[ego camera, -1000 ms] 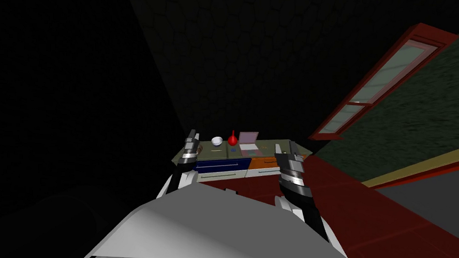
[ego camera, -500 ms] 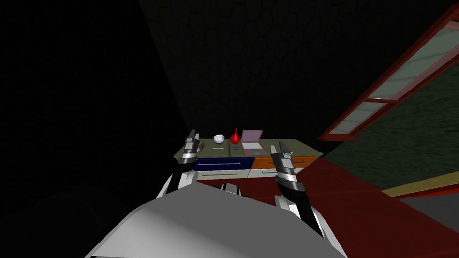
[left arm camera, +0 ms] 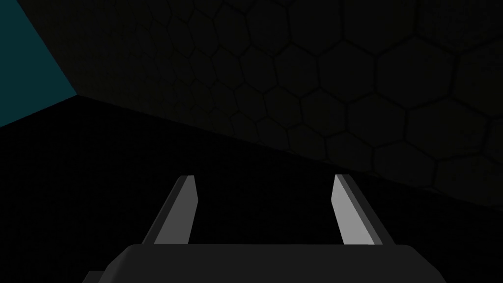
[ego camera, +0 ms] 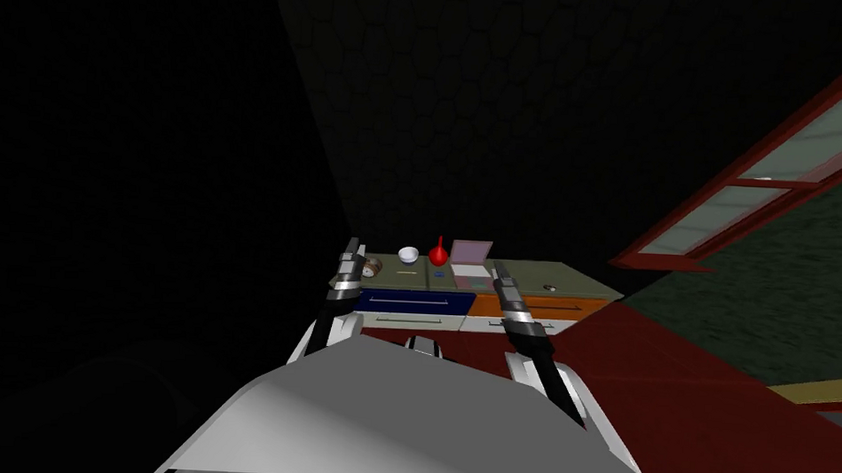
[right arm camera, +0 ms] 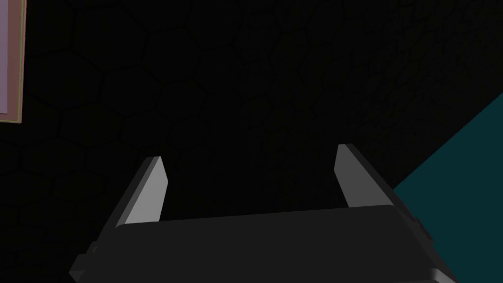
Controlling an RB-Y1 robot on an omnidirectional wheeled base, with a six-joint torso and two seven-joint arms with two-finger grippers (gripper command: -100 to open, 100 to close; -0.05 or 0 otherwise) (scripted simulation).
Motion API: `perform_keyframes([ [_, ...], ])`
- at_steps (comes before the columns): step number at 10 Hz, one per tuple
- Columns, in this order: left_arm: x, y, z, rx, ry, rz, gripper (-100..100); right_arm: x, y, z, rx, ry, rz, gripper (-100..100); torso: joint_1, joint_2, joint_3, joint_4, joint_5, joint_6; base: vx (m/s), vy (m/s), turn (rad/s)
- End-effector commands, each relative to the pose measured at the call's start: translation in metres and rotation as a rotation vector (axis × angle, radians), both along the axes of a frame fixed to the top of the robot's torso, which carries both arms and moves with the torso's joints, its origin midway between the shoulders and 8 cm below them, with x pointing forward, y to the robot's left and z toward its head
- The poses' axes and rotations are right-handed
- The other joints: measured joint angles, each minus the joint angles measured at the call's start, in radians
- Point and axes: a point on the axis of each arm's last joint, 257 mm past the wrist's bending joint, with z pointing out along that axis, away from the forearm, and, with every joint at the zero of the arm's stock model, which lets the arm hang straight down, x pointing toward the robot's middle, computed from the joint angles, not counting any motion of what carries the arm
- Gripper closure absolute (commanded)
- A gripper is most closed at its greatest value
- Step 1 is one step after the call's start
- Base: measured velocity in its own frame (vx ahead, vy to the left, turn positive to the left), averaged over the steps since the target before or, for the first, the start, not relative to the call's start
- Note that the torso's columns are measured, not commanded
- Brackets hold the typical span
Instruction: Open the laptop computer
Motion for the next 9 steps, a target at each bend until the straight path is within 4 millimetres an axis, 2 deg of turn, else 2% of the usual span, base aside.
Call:
perform_keyframes([
  [1, 0.0, 0.0, 0.0, 0.0, 0.0, 0.0, 0, 0.019, -0.002, -0.026, -0.164, 0.055, -0.056, -100, 0.0, 0.0, 0.0, 0.0, 0.0, 0.0, 0.022, 0.034, 0.135],
  [3, 0.0, 0.0, 0.0, 0.0, 0.0, 0.0, 0, 0.034, -0.008, -0.045, -0.293, 0.096, -0.102, -100, 0.0, -0.001, 0.0, 0.0, 0.0, 0.0, 0.029, 0.036, 0.192],
  [4, 0.0, 0.0, 0.0, 0.0, 0.0, 0.0, 0, 0.034, -0.008, -0.045, -0.298, 0.095, -0.104, -100, 0.0, 0.0, 0.0, 0.0, 0.0, 0.0, 0.02, 0.022, 0.034],
  [8, 0.0, 0.0, 0.0, 0.0, 0.0, 0.0, 0, 0.065, -0.03, -0.084, -0.581, 0.176, -0.209, -100, 0.0, -0.001, 0.0, 0.0, 0.0, 0.0, 0.024, 0.03, 0.158],
  [9, 0.0, 0.0, 0.0, 0.0, 0.0, 0.0, 0, 0.065, -0.03, -0.084, -0.585, 0.175, -0.211, -100, 0.0, -0.001, -0.001, 0.0, 0.0, 0.0, 0.027, 0.022, 0.054],
])
